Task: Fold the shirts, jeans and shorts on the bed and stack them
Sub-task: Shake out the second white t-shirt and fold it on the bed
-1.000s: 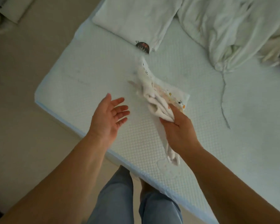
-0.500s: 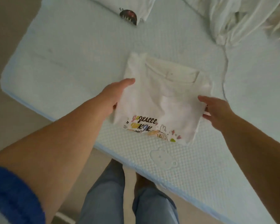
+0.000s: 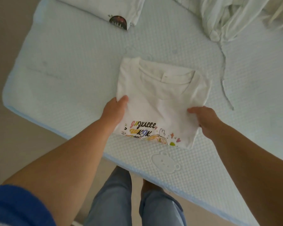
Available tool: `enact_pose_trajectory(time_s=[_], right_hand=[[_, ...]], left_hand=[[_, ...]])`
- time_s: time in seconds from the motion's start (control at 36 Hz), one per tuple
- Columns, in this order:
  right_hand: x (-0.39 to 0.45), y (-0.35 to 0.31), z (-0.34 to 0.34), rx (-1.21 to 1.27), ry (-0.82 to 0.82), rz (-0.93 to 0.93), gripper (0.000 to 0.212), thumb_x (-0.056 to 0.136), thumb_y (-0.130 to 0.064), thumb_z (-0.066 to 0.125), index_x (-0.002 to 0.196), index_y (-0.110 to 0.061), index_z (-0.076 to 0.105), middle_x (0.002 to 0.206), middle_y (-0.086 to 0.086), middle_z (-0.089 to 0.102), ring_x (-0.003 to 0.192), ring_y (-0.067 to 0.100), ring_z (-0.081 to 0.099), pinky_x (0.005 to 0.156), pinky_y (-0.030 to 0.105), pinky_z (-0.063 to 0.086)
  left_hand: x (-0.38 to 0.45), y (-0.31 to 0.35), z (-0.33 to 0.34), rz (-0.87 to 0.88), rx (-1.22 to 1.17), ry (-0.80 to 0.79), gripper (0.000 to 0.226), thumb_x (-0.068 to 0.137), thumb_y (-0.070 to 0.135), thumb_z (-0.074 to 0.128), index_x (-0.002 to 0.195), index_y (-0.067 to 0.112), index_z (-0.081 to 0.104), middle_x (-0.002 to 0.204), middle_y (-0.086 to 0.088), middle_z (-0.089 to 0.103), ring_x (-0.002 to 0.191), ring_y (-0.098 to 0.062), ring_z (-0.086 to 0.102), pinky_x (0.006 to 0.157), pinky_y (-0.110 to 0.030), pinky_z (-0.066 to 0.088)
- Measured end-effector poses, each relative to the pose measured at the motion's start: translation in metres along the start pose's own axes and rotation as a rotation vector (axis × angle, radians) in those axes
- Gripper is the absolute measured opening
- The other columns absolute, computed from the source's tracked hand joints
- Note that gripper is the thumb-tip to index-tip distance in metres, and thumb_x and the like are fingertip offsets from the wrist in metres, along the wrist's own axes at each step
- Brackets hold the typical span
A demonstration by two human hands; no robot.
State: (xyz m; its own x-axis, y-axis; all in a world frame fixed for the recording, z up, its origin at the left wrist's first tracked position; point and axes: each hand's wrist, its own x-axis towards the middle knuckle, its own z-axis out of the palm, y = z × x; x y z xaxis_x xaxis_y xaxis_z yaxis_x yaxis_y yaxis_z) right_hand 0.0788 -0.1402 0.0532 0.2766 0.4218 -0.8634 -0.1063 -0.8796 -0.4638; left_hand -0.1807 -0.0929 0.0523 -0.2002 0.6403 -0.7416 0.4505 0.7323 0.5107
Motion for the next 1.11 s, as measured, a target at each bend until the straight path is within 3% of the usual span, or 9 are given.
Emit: enact_pose_trajectory(time_s=[0.14, 0.31, 0.42, 0.53, 0.64, 0.72, 0.83, 0.97, 1.11], right_hand=[[-0.025, -0.010, 0.003, 0.055, -0.136, -0.017, 0.022, 0.082, -0.002, 0.058, 0.098, -0.018, 0.057, 0.103, 0.001, 0.065, 0.097, 0.023, 0.061, 0.083, 0.038, 0.050], [-0.073, -0.024, 0.012, 0.074, -0.196, -0.109, 0.024, 0.085, -0.010, 0.061, 0.108, -0.018, 0.061, 0.101, 0.003, 0.071, 0.091, 0.026, 0.068, 0.076, 0.046, 0.056], [-0.093, -0.047, 0.036, 0.106, -0.148, -0.178, 0.020, 0.084, -0.012, 0.064, 0.103, -0.019, 0.061, 0.093, 0.000, 0.072, 0.083, 0.020, 0.070, 0.065, 0.035, 0.054], [-0.106, -0.082, 0.071, 0.175, -0.169, -0.269, 0.024, 0.081, -0.011, 0.065, 0.101, -0.026, 0.062, 0.094, -0.003, 0.071, 0.087, 0.019, 0.069, 0.071, 0.035, 0.053], [-0.109, -0.128, 0.111, 0.229, -0.193, -0.381, 0.035, 0.072, -0.014, 0.066, 0.100, -0.035, 0.064, 0.102, -0.004, 0.070, 0.091, 0.019, 0.069, 0.074, 0.041, 0.054], [-0.104, -0.158, 0.147, 0.264, -0.106, -0.432, 0.040, 0.080, -0.001, 0.059, 0.096, -0.037, 0.066, 0.100, -0.005, 0.070, 0.090, 0.018, 0.068, 0.074, 0.043, 0.054], [-0.090, -0.196, 0.204, 0.256, 0.118, -0.437, 0.036, 0.084, 0.000, 0.055, 0.095, -0.034, 0.062, 0.090, -0.013, 0.069, 0.088, 0.018, 0.066, 0.077, 0.043, 0.054], [-0.064, -0.256, 0.241, 0.189, 0.290, -0.519, 0.037, 0.082, -0.005, 0.053, 0.085, -0.040, 0.062, 0.080, -0.022, 0.067, 0.076, 0.006, 0.065, 0.063, 0.027, 0.046], [-0.032, -0.303, 0.239, 0.242, 0.356, -0.643, 0.032, 0.066, -0.015, 0.057, 0.080, -0.043, 0.065, 0.083, -0.018, 0.069, 0.078, 0.006, 0.066, 0.069, 0.031, 0.051]], left_hand=[[-0.020, 0.017, -0.027, -0.124, -0.358, -0.148, 0.010, 0.089, 0.018, 0.054, 0.092, 0.020, 0.063, 0.094, -0.006, 0.069, 0.086, -0.023, 0.065, 0.077, -0.036, 0.051], [-0.032, 0.039, -0.079, 0.003, -0.257, -0.145, 0.009, 0.086, 0.017, 0.061, 0.089, 0.024, 0.066, 0.090, -0.002, 0.072, 0.087, -0.026, 0.067, 0.081, -0.041, 0.052], [-0.028, 0.057, -0.110, 0.069, -0.219, -0.068, 0.006, 0.085, 0.017, 0.064, 0.082, 0.022, 0.067, 0.086, -0.003, 0.072, 0.083, -0.027, 0.067, 0.083, -0.046, 0.051], [-0.010, 0.081, -0.146, 0.135, -0.275, -0.008, 0.008, 0.085, 0.019, 0.063, 0.084, 0.025, 0.067, 0.083, 0.003, 0.073, 0.084, -0.023, 0.068, 0.078, -0.039, 0.054], [0.025, 0.111, -0.192, 0.189, -0.390, -0.121, 0.024, 0.081, 0.006, 0.057, 0.080, 0.025, 0.072, 0.085, 0.002, 0.074, 0.078, -0.016, 0.069, 0.077, -0.038, 0.052], [0.063, 0.138, -0.228, 0.250, -0.396, -0.224, 0.033, 0.069, 0.004, 0.052, 0.081, 0.026, 0.074, 0.087, 0.000, 0.073, 0.080, -0.016, 0.068, 0.076, -0.035, 0.051], [0.116, 0.183, -0.262, 0.383, -0.327, -0.172, 0.040, 0.079, -0.009, 0.050, 0.082, 0.027, 0.069, 0.075, 0.007, 0.069, 0.072, -0.011, 0.063, 0.075, -0.030, 0.048], [0.169, 0.240, -0.279, 0.520, -0.236, -0.177, 0.032, 0.076, 0.002, 0.062, 0.079, 0.033, 0.065, 0.078, 0.008, 0.064, 0.073, -0.011, 0.059, 0.079, -0.028, 0.046], [0.215, 0.273, -0.277, 0.578, -0.300, -0.135, 0.023, 0.064, 0.012, 0.061, 0.079, 0.029, 0.066, 0.079, 0.007, 0.068, 0.074, -0.013, 0.063, 0.079, -0.033, 0.051]])
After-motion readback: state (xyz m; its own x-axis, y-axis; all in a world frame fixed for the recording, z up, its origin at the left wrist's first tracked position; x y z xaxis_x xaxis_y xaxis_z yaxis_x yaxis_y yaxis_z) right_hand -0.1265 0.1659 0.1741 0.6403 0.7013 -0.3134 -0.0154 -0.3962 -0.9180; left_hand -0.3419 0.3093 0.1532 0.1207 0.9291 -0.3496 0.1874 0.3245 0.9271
